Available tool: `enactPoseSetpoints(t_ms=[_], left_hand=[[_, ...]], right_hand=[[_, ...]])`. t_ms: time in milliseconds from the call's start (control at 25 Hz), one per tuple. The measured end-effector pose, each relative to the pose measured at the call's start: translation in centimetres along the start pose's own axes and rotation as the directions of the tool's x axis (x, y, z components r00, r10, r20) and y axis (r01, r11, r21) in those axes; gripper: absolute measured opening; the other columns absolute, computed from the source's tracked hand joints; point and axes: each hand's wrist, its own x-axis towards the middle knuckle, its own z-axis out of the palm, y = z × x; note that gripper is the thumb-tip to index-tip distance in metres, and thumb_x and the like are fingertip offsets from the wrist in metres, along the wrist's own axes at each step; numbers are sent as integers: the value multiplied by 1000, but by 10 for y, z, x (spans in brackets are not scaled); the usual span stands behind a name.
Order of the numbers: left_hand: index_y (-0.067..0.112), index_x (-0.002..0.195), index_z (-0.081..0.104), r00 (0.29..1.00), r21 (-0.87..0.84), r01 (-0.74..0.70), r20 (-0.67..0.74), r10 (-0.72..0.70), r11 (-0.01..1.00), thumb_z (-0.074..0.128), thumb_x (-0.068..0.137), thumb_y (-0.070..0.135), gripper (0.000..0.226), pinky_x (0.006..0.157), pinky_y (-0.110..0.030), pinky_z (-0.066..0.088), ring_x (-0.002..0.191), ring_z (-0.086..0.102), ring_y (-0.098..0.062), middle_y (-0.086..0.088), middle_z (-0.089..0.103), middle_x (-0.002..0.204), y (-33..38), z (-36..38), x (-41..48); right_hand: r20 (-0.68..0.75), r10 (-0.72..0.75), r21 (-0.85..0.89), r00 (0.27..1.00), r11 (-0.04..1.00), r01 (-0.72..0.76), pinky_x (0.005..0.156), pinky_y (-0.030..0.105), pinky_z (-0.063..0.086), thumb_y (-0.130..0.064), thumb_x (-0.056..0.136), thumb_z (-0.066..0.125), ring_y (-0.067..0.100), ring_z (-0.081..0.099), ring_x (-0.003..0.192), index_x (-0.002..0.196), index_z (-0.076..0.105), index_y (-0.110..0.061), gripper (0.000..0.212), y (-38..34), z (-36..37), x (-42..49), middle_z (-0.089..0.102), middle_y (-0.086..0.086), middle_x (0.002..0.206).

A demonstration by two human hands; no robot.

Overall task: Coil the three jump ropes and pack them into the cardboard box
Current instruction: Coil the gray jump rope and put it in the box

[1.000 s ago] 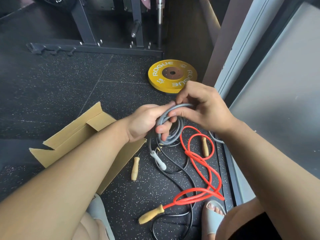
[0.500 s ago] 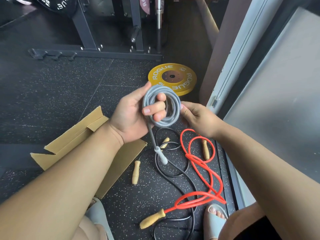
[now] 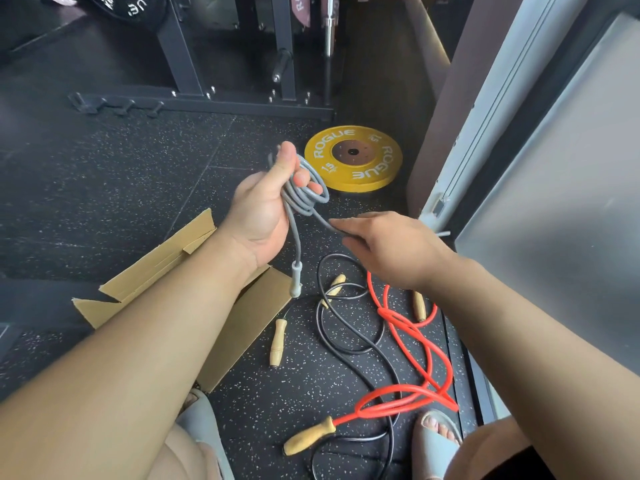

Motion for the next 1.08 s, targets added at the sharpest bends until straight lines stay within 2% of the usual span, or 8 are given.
enactPoseSetpoints(t_ms=[160,320,400,560,640,760,920,1080], left_hand=[[11,69,57,996,395,-59,-40,82,917,52,102,29,38,72,-24,53,71,68,-16,2,62,67,-12,3,-4],[13,84,65,997,631,-60,67,23,773,58,96,39,30,73,-28,47,73,59,-10,0,64,76,-22,3,-7],[10,94,65,996,581,18,63,-68,814,56,100,34,27,74,-25,47,74,60,-8,4,66,77,-21,8,-10],[2,97,63,961,548,109,155,-229,829,48,103,21,25,67,-27,51,68,63,-19,-4,70,70,-16,17,-17],[0,86,62,913,543,160,237,-332,825,45,103,15,29,67,-30,52,67,61,-27,-11,69,68,-20,22,-26],[8,66,61,845,401,269,338,-414,876,43,96,34,44,62,-24,52,60,61,-22,-8,62,59,-21,29,-32],[12,85,52,844,177,322,391,-367,930,38,91,44,35,65,-22,50,61,58,-16,3,49,55,-14,28,-27],[10,81,53,907,273,267,254,-336,924,48,91,42,35,64,-24,49,62,59,-17,0,54,57,-19,25,-23]], right_hand=[[-93,-122,-74,988,991,115,72,41,56,-25,99,47,26,66,100,116,67,-25,27,-26,-14,-2,69,-4,107],[-238,-234,-157,943,967,200,56,30,49,-32,92,63,18,68,82,88,70,-29,9,-35,-35,-7,70,-12,86],[-288,-300,-101,909,954,282,55,32,52,-34,87,74,17,68,80,86,73,-29,5,-28,-43,-9,70,-12,84],[-344,-316,55,884,934,354,56,40,52,-44,82,82,17,63,74,85,74,-20,26,-14,-49,-11,55,-11,89],[-378,-297,20,877,944,329,53,39,50,-58,77,81,16,62,69,79,72,-21,39,-11,-53,-13,56,-11,85],[-404,-208,79,891,962,260,53,37,48,-71,74,74,15,59,67,75,68,-19,52,1,-54,-13,57,-7,76],[-340,-56,445,939,870,213,63,27,45,-31,96,69,14,55,67,86,67,-8,25,12,-45,-13,62,0,74],[-340,-9,355,940,925,137,77,28,45,-31,98,66,14,57,84,96,71,-15,17,18,-40,-21,61,3,88]])
